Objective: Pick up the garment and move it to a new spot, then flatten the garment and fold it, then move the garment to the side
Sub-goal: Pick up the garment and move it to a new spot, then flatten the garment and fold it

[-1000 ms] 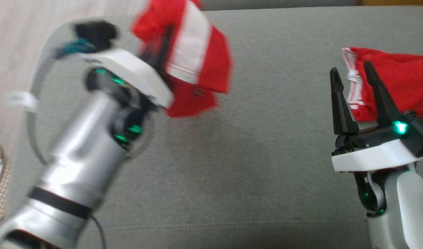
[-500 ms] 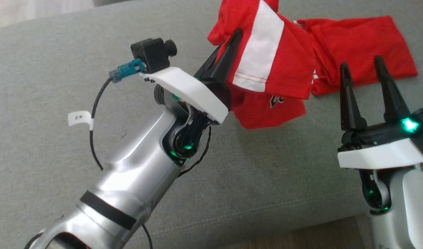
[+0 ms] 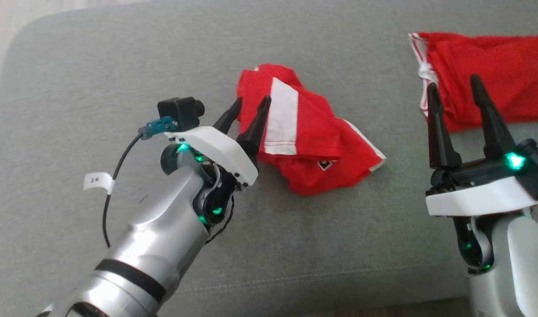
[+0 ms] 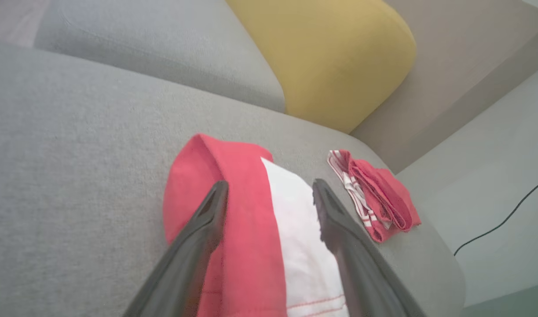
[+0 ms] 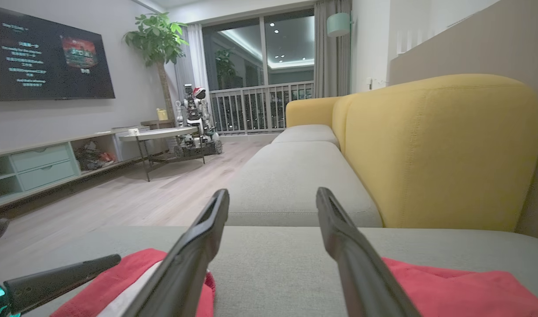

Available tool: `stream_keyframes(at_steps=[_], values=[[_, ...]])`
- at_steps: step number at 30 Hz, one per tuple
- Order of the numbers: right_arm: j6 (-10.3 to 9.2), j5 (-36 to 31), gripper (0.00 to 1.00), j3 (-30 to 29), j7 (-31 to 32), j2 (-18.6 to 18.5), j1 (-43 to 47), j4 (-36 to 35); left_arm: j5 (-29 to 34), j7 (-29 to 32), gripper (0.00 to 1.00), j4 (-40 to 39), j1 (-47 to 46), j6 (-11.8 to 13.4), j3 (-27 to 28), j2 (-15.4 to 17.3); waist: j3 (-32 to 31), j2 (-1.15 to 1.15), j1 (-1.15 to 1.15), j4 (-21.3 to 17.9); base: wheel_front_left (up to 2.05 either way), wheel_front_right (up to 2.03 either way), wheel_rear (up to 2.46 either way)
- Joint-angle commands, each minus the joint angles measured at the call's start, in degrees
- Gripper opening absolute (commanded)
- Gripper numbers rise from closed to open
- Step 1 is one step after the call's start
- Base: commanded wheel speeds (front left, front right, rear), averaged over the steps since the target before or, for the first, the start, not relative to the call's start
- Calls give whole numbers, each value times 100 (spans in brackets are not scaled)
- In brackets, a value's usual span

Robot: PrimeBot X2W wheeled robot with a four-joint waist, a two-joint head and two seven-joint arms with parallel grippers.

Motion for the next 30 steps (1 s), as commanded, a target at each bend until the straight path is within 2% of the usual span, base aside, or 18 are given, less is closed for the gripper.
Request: stream_keyframes(at_steps=[1,4,8,14,18,23,30], values=[[-2,-25,100,152,12,1,-86,-184,79,-83,100,-156,-270,-26,233,59,-104,0,0,140,0,0,0],[-2,-42,100,200,32,1,-48,-184,352,-113,100,-327,-254,0,484,94,-248,0,0,332,0,0,0],[-2,-68,100,274,38,1,76,-107,1110,-117,100,-920,165,269,1074,435,-533,0,0,566,0,0,0],[-2,-122,100,450,-14,1,510,178,2171,-118,100,-1860,1644,652,1611,1078,-993,0,0,873,0,0,0],[-2,-130,100,507,-101,1,803,382,2635,-118,100,-2497,2673,839,1958,1355,-1217,0,0,1015,0,0,0],[-2,-83,100,508,-191,1,1021,529,3049,-119,100,-3333,3715,917,2549,1277,-1379,0,0,1130,0,0,0],[-2,-272,100,608,-85,1,976,729,3556,-119,100,-3546,4116,634,2876,918,-1444,0,0,1342,0,0,0]])
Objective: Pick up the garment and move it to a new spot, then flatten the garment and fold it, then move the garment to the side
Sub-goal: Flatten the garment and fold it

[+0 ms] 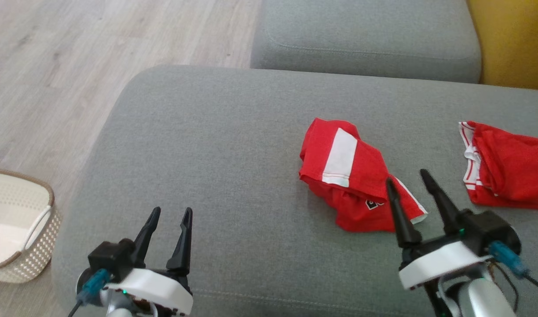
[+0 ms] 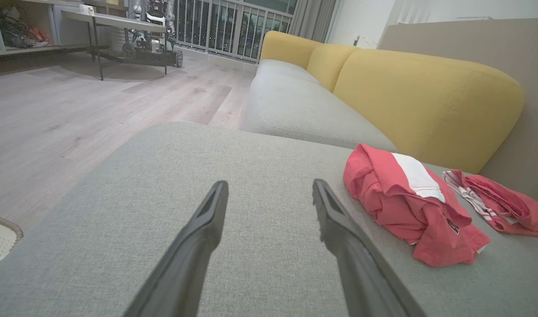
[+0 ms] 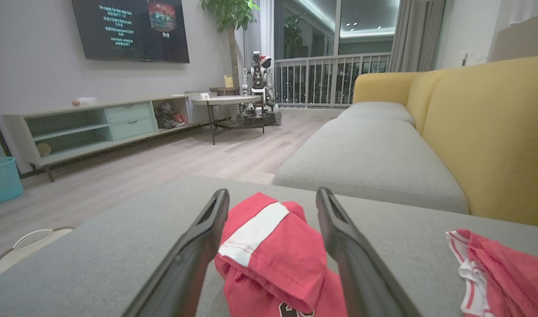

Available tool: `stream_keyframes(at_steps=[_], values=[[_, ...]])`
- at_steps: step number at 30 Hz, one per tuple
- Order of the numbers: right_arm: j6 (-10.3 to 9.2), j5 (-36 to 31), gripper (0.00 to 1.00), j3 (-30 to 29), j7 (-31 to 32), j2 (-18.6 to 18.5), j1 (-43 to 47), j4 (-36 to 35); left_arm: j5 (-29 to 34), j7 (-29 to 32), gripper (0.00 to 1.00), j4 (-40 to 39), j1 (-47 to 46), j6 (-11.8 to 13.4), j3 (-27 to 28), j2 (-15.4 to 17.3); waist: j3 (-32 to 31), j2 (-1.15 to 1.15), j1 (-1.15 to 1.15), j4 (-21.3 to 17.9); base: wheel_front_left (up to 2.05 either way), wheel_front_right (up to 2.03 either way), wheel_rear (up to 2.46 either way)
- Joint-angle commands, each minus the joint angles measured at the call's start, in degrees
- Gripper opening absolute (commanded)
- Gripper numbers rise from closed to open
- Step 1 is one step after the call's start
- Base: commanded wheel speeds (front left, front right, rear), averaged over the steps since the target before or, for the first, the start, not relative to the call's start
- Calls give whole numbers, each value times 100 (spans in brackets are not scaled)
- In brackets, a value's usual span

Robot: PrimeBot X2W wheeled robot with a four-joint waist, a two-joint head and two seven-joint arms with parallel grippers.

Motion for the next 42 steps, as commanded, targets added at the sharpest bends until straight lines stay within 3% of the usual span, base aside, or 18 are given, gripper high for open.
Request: stream_keyframes(at_steps=[1,10,23,25,26,34,39,42], values=[[-2,-124,100,211,99,-15,-273,-78,78,-71,100,-149,-252,-84,289,-40,17,0,0,66,0,0,0],[-2,-665,100,699,706,-15,-918,787,321,-71,100,47,-246,-323,426,-362,239,0,0,372,0,0,0],[-2,-1157,100,74,563,-15,-1742,2315,554,-71,100,329,-386,-634,609,-731,587,0,0,909,0,0,0],[-2,-1089,13,4,514,-15,-1819,2446,583,-71,100,348,-398,-660,632,-764,619,0,0,942,0,0,0],[-2,-1082,0,-13,493,-15,-1854,2505,598,-71,100,360,-399,-673,643,-778,630,0,0,951,0,0,0],[-2,-466,0,398,127,-15,-2045,2499,652,-71,100,488,-346,-755,735,-857,482,0,0,917,0,0,0],[-2,324,0,1058,66,-15,-2301,1927,691,-71,100,546,-292,-793,762,-881,287,0,0,832,0,0,0],[-2,723,0,1147,84,-15,-2557,1438,703,-71,100,555,-261,-803,779,-891,238,0,0,793,0,0,0]])
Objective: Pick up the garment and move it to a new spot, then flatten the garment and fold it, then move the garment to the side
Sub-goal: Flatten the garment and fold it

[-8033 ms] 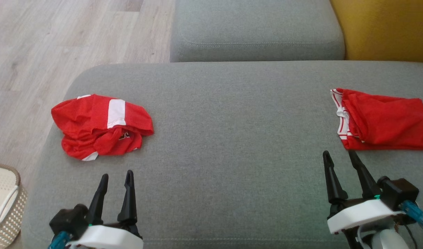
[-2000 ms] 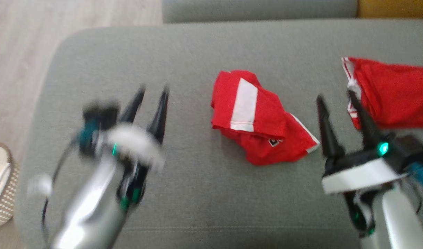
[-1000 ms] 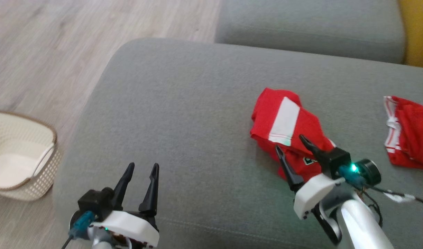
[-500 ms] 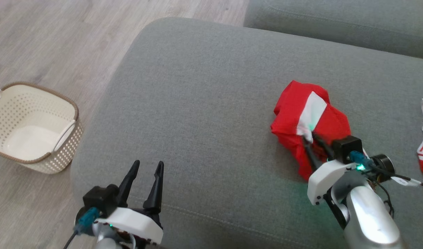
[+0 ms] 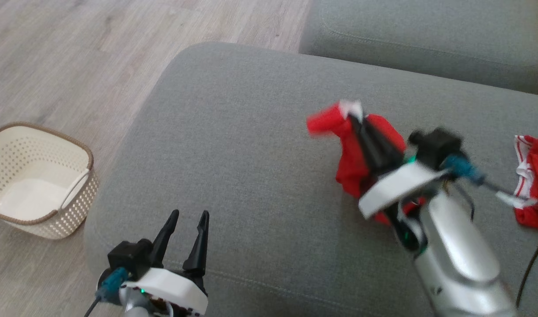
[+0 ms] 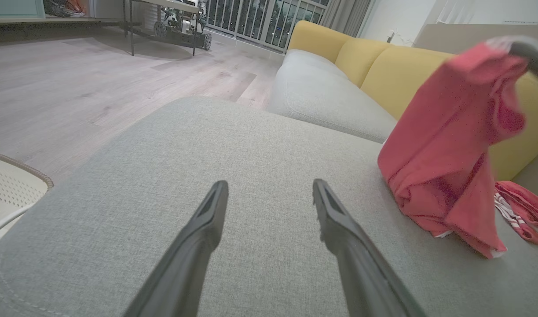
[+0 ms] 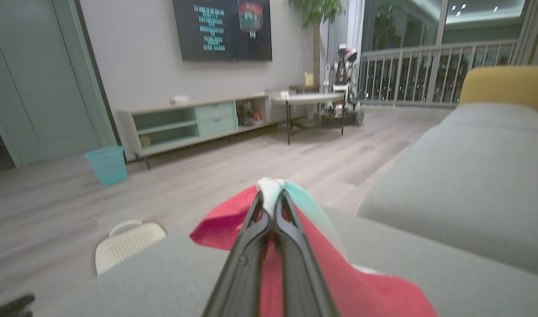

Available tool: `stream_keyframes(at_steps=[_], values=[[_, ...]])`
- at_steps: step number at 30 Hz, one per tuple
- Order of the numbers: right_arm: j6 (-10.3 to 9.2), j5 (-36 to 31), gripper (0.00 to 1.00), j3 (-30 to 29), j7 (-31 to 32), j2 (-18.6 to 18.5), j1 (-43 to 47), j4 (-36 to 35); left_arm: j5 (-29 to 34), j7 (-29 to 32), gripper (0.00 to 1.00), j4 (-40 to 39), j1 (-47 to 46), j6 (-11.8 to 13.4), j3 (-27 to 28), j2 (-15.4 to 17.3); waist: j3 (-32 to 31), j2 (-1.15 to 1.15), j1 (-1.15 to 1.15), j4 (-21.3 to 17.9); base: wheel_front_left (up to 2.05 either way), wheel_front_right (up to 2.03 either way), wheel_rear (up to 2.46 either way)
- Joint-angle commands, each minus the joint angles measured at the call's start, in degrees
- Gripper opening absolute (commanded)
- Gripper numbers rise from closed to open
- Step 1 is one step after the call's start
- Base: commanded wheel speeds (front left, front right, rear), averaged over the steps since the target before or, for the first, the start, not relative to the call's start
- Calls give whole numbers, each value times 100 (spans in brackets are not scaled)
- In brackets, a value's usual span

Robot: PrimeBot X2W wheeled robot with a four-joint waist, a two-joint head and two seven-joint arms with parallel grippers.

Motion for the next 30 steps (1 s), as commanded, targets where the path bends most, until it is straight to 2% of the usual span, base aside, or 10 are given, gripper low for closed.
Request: stream_keyframes(at_steps=[1,5,10,11,19,20,21,23,26,30], values=[[-2,265,0,44,-60,4,-489,-498,49,-71,100,-158,-141,-24,224,-30,-35,0,0,-40,0,0,0],[-2,692,0,-375,135,4,-823,-809,59,-71,100,-158,-121,-47,219,-41,3,0,0,-51,0,0,0],[-2,417,0,-1740,304,4,-1102,-334,65,-71,100,-154,-204,-75,138,-53,134,0,0,67,0,0,0],[-2,417,0,-1740,304,4,-1102,-334,65,-71,100,-154,-204,-75,138,-53,134,0,0,67,0,0,0],[-2,-1318,0,-3817,476,-395,-1640,1522,4,-71,100,-109,-356,-90,3,-62,439,0,0,160,0,0,0],[-2,-1563,22,-3968,486,-426,-1730,1719,-17,-71,100,-113,-378,-82,-19,-62,476,0,0,161,0,0,0],[-2,-1775,100,-4102,441,-446,-1819,1861,-36,-71,100,-114,-401,-71,-42,-62,506,0,0,159,0,0,0],[-2,-2274,100,-4362,392,-473,-1966,2099,-65,-71,100,-106,-442,-44,-89,-63,551,0,0,133,0,0,0],[-2,-2691,100,-4598,247,-317,-2186,2337,-96,-71,100,-89,-484,6,-126,-63,544,0,0,48,0,0,0],[-2,-2903,100,-4475,-18,-108,-2274,2587,-104,-71,100,-73,-504,41,-124,-63,435,0,0,-142,0,0,0]])
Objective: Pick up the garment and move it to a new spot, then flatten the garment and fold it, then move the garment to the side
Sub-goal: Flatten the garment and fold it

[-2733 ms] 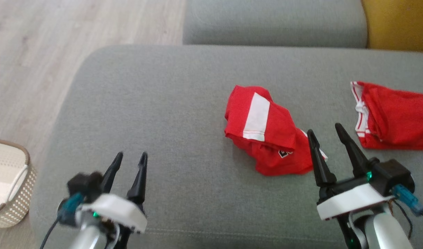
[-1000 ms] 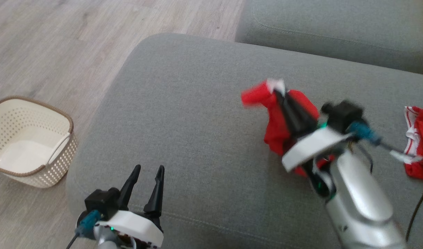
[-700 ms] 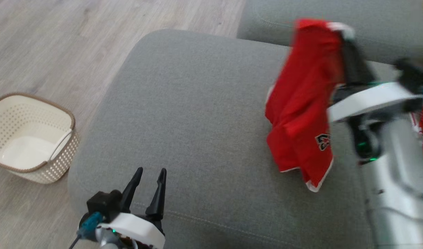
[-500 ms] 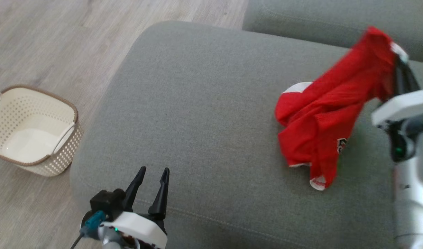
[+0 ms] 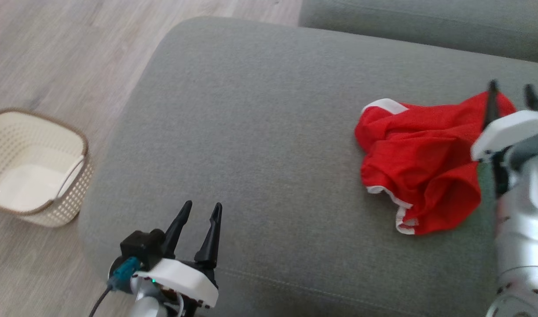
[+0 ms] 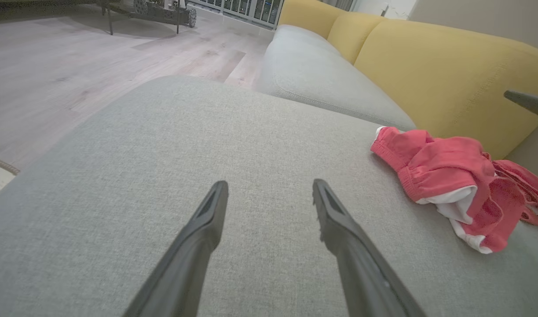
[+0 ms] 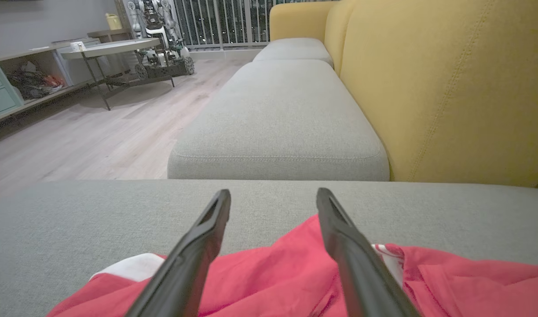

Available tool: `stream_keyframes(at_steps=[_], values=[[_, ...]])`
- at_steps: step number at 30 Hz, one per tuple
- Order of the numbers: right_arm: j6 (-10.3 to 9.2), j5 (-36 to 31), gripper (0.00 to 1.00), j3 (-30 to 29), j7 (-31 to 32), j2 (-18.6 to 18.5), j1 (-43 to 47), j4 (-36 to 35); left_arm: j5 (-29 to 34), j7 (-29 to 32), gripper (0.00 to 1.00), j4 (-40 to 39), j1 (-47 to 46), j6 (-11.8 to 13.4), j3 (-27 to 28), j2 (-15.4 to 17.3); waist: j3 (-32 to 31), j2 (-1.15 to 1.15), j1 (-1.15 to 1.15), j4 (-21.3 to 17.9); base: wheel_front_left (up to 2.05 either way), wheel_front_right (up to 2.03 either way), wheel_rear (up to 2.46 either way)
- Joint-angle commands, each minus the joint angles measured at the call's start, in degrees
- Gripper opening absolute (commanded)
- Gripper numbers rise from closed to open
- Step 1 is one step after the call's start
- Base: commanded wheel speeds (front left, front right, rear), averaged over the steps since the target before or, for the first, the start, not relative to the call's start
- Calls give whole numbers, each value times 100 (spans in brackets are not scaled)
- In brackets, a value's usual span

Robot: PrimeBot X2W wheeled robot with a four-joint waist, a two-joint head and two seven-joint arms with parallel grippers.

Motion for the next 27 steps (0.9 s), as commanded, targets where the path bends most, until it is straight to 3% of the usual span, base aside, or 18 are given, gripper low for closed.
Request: stream_keyframes(at_steps=[1,4,7,13,20,27], values=[[-2,12,100,255,-143,78,-251,-101,-36,-71,100,-171,-231,40,177,-14,-98,0,0,-126,0,0,0],[-2,182,100,1032,-416,138,-172,-30,-22,-71,100,-186,-205,52,236,-14,-223,0,0,-328,0,0,0],[-2,866,100,1889,-518,149,25,-64,15,-71,100,-176,-188,42,283,-14,-354,0,0,-528,0,0,0],[-2,2168,100,3034,-554,152,932,-1017,17,-71,100,-209,-93,101,453,-14,-586,0,0,-938,0,0,0],[-2,2849,100,3669,-474,152,2582,-2528,-71,-71,100,-275,55,148,579,-15,-739,0,0,-1286,0,0,0],[-2,3330,100,3766,-301,153,3395,-3250,-151,-71,100,-356,166,288,751,-15,-745,0,0,-1436,0,0,0]])
